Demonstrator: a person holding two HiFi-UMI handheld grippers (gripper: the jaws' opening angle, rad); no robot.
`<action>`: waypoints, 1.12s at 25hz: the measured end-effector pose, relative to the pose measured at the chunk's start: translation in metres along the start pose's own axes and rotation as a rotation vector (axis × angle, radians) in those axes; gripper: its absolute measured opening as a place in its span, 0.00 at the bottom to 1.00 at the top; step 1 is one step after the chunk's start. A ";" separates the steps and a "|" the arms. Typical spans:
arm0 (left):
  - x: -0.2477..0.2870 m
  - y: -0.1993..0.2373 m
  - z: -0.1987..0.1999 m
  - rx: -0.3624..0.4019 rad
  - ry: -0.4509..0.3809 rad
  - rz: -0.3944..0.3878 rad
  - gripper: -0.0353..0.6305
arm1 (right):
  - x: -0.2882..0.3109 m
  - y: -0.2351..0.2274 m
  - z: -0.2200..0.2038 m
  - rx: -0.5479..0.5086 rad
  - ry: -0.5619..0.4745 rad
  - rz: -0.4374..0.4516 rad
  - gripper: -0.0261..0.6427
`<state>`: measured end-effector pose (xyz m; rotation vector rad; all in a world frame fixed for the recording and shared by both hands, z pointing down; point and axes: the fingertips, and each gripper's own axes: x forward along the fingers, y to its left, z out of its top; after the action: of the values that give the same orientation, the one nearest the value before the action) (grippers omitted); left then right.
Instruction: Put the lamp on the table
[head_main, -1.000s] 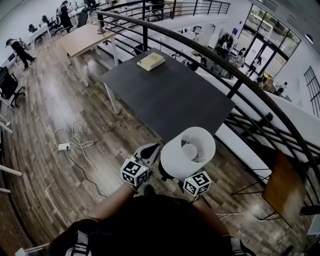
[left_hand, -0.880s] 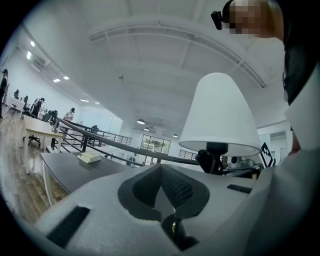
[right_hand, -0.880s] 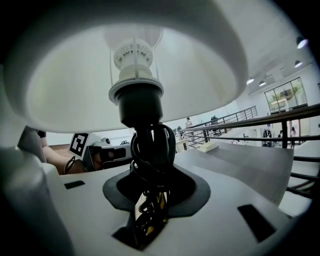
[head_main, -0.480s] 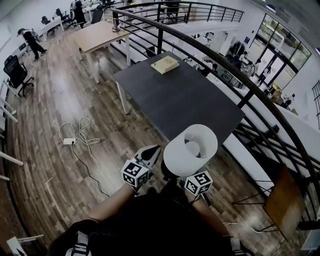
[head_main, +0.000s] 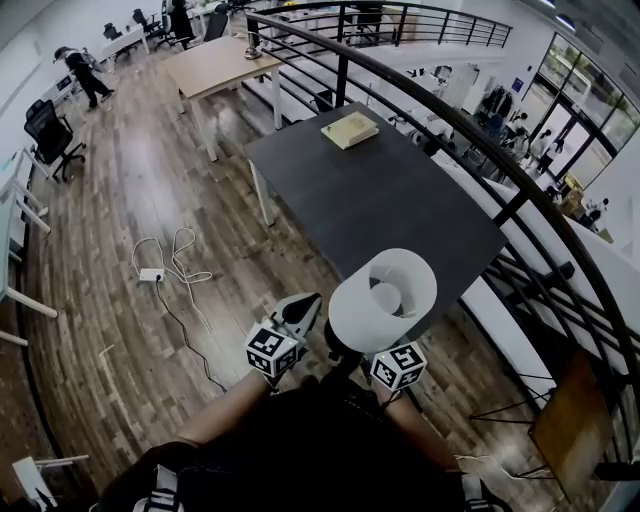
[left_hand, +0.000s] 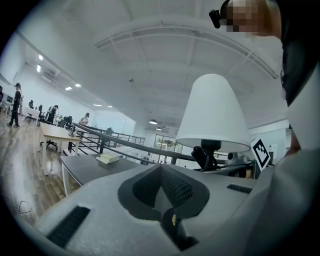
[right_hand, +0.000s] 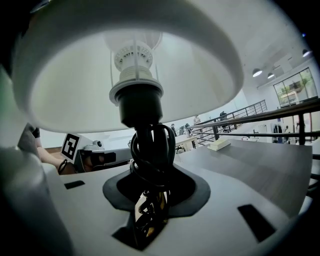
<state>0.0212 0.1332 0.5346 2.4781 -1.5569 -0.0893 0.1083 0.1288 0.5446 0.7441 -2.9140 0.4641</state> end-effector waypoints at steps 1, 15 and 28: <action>0.003 0.003 -0.001 -0.003 0.004 0.006 0.07 | 0.002 -0.004 0.001 0.002 0.000 0.002 0.21; 0.110 0.037 0.011 -0.023 0.008 0.030 0.07 | 0.042 -0.104 0.034 0.008 0.013 0.030 0.21; 0.248 0.040 0.032 0.006 0.031 -0.001 0.07 | 0.058 -0.225 0.080 0.007 0.002 0.041 0.21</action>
<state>0.0893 -0.1103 0.5275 2.4725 -1.5460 -0.0469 0.1647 -0.1105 0.5387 0.6859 -2.9324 0.4783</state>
